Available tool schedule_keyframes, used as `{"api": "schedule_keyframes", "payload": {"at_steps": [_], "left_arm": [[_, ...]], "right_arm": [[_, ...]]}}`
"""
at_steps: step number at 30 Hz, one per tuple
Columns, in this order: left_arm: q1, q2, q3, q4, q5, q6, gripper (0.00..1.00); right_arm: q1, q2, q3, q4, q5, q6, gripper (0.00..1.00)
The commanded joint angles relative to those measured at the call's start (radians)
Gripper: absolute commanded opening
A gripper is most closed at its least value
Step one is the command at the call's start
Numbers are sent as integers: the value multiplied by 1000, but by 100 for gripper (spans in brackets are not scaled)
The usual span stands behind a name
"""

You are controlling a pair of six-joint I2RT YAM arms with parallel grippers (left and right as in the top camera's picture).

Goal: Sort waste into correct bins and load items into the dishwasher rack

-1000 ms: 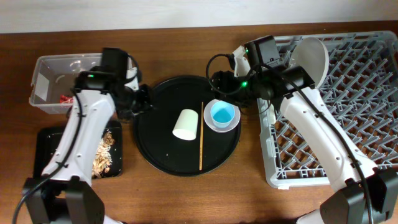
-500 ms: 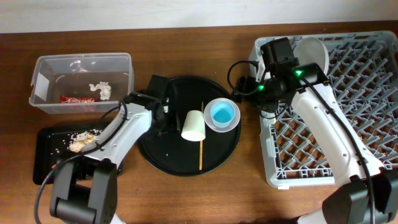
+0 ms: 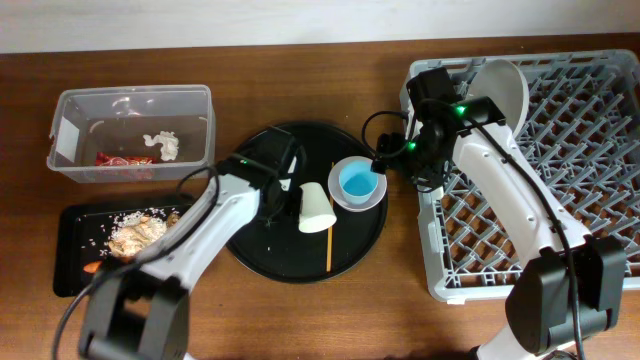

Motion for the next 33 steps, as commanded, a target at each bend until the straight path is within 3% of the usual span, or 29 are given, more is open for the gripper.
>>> {"api": "schedule_keyframes", "payload": {"at_steps": [1,6,11,21,25,33], "left_arm": [[-42,-96,-2,-4,-26,65,51],[-157,-96,-74,49,-133,82,52],[-174,-93,-109,112,-273,52,56],[-176,-84,-163,248,-275,56,56],[-174,-84,-163,267,-374,-13,56],[-112,-84,-163,240,-377,-55,46]], "right_arm": [[1,6,-5,-2,16,-4,79],[1,6,-5,-9,16,-4,80],[1,6,-5,-11,11,-3,80],[1,6,-5,-20,11,-19,80],[2,6,-5,-19,9,-84,80],[2,3,94,-76,8,-124,84]]}}
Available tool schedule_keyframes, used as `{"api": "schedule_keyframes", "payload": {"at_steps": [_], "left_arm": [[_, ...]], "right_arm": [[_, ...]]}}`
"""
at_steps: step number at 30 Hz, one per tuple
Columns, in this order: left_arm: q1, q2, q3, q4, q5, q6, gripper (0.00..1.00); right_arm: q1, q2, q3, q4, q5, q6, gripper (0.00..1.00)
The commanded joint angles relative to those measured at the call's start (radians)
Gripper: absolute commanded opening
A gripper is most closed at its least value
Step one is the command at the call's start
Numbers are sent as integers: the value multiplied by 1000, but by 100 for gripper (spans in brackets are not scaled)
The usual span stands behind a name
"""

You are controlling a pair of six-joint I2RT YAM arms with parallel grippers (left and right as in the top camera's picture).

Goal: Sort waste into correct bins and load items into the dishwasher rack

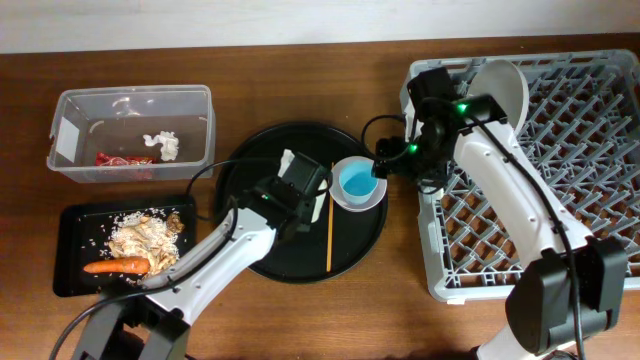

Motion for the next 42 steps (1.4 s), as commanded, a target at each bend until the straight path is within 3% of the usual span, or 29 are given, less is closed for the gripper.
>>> {"api": "schedule_keyframes", "payload": {"at_steps": [1,4,7,10,11,13,15,18,21,24,28,31,40,42], "left_arm": [[53,7,-8,-23,-20,-54,45],[65,7,-8,-29,89,-54,45],[65,5,-8,-54,233,-56,36],[65,-65,-8,-97,257,-93,34],[65,-111,-7,-103,257,-100,37],[65,-196,-7,-106,272,-116,62],[65,-239,-7,-112,380,-136,63],[65,-200,-15,-111,398,-254,63],[65,-97,-18,-95,509,-330,51],[71,-33,-18,-88,513,-436,51],[87,8,-18,14,546,-441,47],[102,34,-18,47,545,-475,34],[142,85,-18,105,457,-476,31],[142,85,-18,108,436,-476,20]], "right_arm": [[2,3,56,-12,5,-15,84],[2,3,56,-17,5,-14,84],[2,3,56,-23,5,-15,85],[2,3,56,-23,5,-15,85],[2,3,56,-23,5,-14,85],[2,3,56,-23,5,-14,85],[2,3,56,-23,-1,-14,85],[3,3,56,-19,-50,-14,85],[17,3,56,-20,-55,-14,85],[21,3,56,-20,-55,-14,86],[21,3,56,-23,-55,-15,86],[21,3,56,-31,-55,-15,85],[21,3,56,-34,-55,-15,86],[21,3,56,-35,-55,-15,85]]}}
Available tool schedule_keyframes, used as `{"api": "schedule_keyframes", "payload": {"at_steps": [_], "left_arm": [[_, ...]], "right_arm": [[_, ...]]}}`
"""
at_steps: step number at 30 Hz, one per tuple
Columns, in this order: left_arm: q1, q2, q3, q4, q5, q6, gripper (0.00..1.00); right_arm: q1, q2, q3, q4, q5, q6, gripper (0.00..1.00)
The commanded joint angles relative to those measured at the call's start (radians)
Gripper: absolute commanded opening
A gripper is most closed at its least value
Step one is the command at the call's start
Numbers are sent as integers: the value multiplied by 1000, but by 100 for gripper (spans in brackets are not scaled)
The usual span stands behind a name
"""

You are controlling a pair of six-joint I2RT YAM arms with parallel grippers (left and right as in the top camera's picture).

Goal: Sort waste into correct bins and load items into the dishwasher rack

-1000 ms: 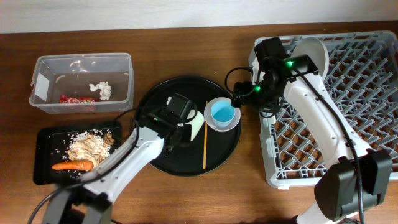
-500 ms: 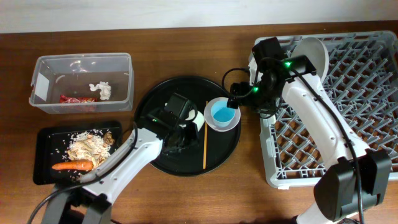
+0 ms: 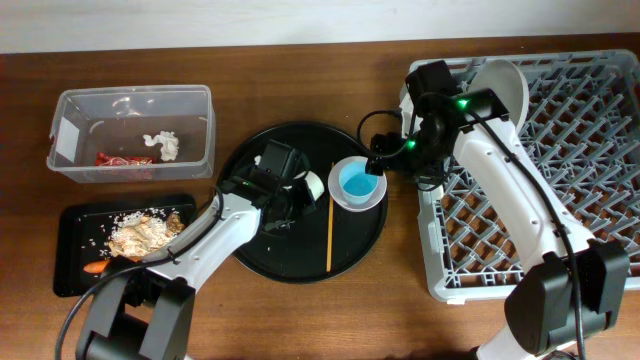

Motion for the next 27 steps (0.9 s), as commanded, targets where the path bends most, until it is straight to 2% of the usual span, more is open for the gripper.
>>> {"api": "schedule_keyframes", "payload": {"at_steps": [1,3,8,12,15,16,17,19,21,27], "left_arm": [[5,9,-4,3,-67,-8,11],[6,9,-4,4,-81,-8,1],[16,-9,-3,-4,-88,4,1],[18,-92,-3,-28,-91,22,1],[18,-147,-3,-109,-84,23,2],[18,-172,-3,-136,-84,46,9],[18,-209,-3,-159,-85,96,26],[18,-293,24,-216,-89,235,50],[18,-323,75,-314,-102,317,56],[18,-270,193,-647,-255,318,58]], "right_arm": [[6,3,19,-3,-9,-11,86],[6,3,19,-3,-9,-11,86],[6,3,19,-6,-10,-11,86],[6,3,19,-6,-10,-11,86],[6,3,19,-6,-10,-11,86],[6,3,19,-6,-10,-11,86],[6,3,19,-6,-10,-11,86],[6,3,19,-6,-10,-11,86],[6,3,19,-5,-10,-10,87],[6,3,19,5,-24,-10,87]]}}
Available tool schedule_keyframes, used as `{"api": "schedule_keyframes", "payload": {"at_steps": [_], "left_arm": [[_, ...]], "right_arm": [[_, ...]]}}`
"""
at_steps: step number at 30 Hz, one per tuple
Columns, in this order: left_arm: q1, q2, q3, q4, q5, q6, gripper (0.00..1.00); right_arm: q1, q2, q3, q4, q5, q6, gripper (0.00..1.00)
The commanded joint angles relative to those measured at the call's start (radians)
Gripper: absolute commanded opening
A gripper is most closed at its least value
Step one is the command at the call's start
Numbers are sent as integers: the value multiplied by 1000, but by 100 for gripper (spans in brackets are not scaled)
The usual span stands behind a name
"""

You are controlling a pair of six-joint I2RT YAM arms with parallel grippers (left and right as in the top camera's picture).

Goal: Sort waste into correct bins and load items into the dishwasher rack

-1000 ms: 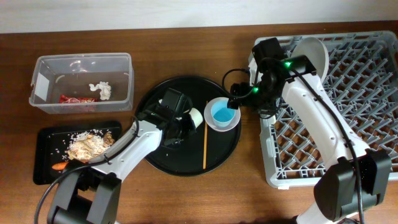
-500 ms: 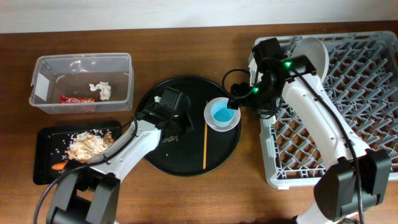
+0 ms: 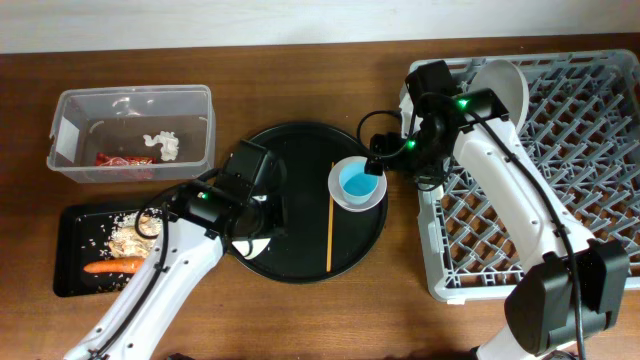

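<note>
My left gripper (image 3: 254, 226) hangs over the left part of the round black tray (image 3: 300, 262). It seems shut on the white paper cup (image 3: 251, 243), of which only a white patch shows below the fingers. A wooden chopstick (image 3: 329, 230) lies on the tray. A bowl with a blue inside (image 3: 357, 184) sits at the tray's right edge. My right gripper (image 3: 376, 166) is at that bowl's far right rim; its jaws are too dark to read. A white bowl (image 3: 505, 85) stands in the grey dishwasher rack (image 3: 560, 200).
A clear plastic bin (image 3: 200, 120) at the back left holds a red wrapper (image 3: 122, 159) and a crumpled tissue (image 3: 162, 144). In front of it a black rectangular tray (image 3: 68, 280) holds food scraps and a carrot (image 3: 115, 267).
My left gripper has moved left across the round tray, and the paper cup no longer lies beside the blue bowl; it is now under that gripper. The right arm has not moved.
At first the paper cup lay on its side in the middle of the round tray, my left gripper beside it. Then the gripper covered it, later the cup showed at its tip. Now it is at the tray's left part. My right gripper stayed at the blue bowl.
</note>
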Motion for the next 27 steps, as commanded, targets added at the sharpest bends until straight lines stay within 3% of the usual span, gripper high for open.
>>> {"api": "schedule_keyframes", "payload": {"at_steps": [1,7,9,13,16,22,25,27], "left_arm": [[6,43,61,-108,-87,37,58],[-47,209,62,-109,-188,74,57],[-80,289,62,-115,-304,7,57],[-88,398,61,-90,-368,-25,55],[-88,444,61,-42,-513,-81,51],[-88,446,62,60,-534,-81,0],[-88,444,64,66,-532,-80,0],[-88,417,96,22,-451,-80,0]], "right_arm": [[6,3,19,2,-18,-11,87],[6,3,19,0,-32,-15,87],[6,3,19,0,-32,-33,87],[6,3,19,0,-32,-64,87],[6,3,19,-1,-31,-68,87],[6,3,19,-1,-32,-68,87],[6,3,19,-3,-32,-67,87],[6,3,19,-5,-32,-68,87]]}}
